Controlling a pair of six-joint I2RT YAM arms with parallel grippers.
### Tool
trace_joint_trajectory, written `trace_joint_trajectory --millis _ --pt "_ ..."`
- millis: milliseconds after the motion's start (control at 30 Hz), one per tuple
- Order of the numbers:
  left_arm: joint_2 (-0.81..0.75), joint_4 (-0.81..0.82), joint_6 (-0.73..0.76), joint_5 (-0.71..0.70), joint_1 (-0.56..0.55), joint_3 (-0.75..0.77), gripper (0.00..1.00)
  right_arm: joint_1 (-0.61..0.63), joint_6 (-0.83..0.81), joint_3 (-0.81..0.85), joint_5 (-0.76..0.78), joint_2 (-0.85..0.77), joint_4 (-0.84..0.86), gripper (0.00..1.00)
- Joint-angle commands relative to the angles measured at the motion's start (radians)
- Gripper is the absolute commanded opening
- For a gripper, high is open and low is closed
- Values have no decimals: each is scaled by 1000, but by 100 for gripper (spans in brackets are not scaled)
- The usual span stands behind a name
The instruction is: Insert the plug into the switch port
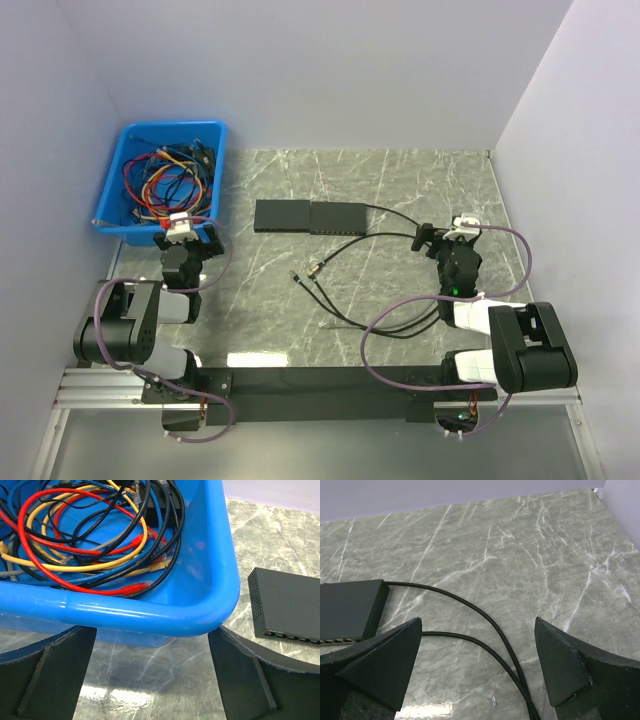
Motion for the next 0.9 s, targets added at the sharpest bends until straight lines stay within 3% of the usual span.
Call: trace_joint_trajectory --millis 0,400,467,500,567,600,667,733,800,867 --pt "-9 67 1 5 -2 17 99 -5 -16 11 -2 -4 47 100" --pt "-9 68 0 6 -2 19 99 -9 -7 17 8 -3 35 100" --pt "-7 65 0 6 -2 19 99 -3 -1 9 53 -11 48 100" --pt "-9 64 0 9 0 21 100 7 11 12 151 -39 20 100" --pt "-9 62 1 8 0 19 100 35 4 94 216 -107 -148 100" --pt "-10 63 -2 9 0 21 99 64 -1 133 233 -180 -320 100" --pt "-10 64 0 9 0 19 99 87 56 210 224 -266 -444 100" --pt "-7 65 0 9 0 21 99 113 172 329 174 -374 -685 100" --pt "-9 65 -2 11 0 19 99 170 221 401 -6 -411 -859 100" --pt "-10 65 -2 11 0 19 99 246 225 440 -93 -449 -916 100"
